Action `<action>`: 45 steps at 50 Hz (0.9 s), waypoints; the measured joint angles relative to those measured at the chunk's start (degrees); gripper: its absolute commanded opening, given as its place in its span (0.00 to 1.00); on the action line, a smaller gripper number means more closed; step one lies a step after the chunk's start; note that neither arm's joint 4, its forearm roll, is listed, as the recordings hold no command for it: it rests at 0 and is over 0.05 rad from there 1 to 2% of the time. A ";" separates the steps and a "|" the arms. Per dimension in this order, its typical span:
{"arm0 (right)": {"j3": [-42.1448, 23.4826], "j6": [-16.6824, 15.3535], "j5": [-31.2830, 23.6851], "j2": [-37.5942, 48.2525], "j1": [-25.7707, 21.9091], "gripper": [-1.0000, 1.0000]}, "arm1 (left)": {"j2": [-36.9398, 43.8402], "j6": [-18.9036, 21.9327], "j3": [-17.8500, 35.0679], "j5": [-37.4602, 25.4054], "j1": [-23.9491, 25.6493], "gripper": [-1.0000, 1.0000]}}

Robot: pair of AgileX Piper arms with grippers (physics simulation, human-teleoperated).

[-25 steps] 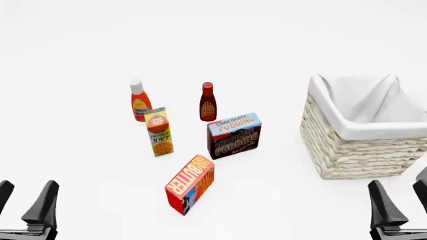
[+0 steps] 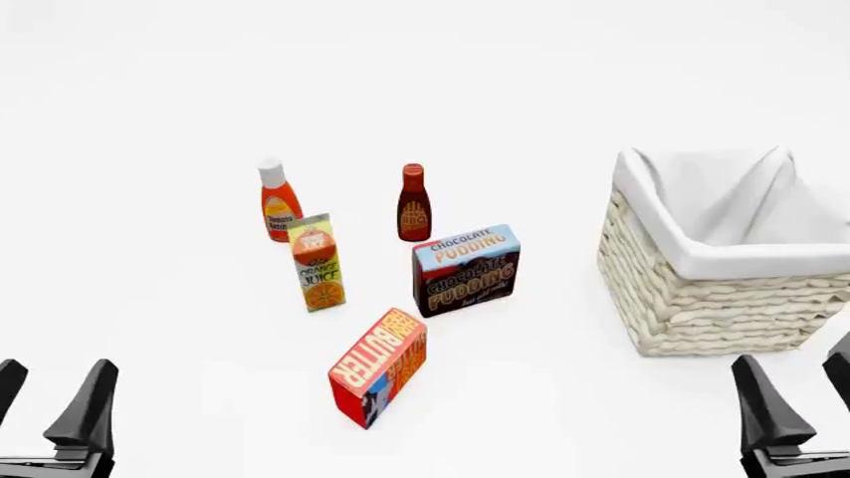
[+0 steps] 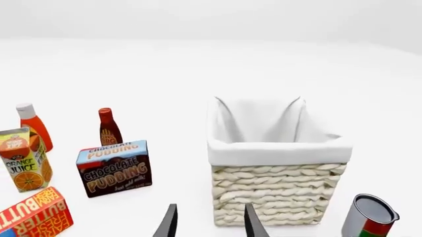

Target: Pick the butter and place it in the basket.

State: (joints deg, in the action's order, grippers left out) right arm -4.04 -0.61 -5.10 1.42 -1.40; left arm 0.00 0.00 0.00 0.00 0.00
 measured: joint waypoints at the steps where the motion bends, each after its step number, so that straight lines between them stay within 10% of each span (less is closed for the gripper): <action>1: -0.56 0.19 -0.43 0.46 -0.17 1.00 | 0.00 0.00 0.00 0.00 0.00 1.00; 45: -29.69 6.97 -16.32 24.73 -7.76 1.00 | 0.00 0.00 0.00 0.00 0.00 1.00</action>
State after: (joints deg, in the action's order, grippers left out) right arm -33.73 6.36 -21.42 26.15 -9.17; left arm 0.00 0.00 0.00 0.00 0.00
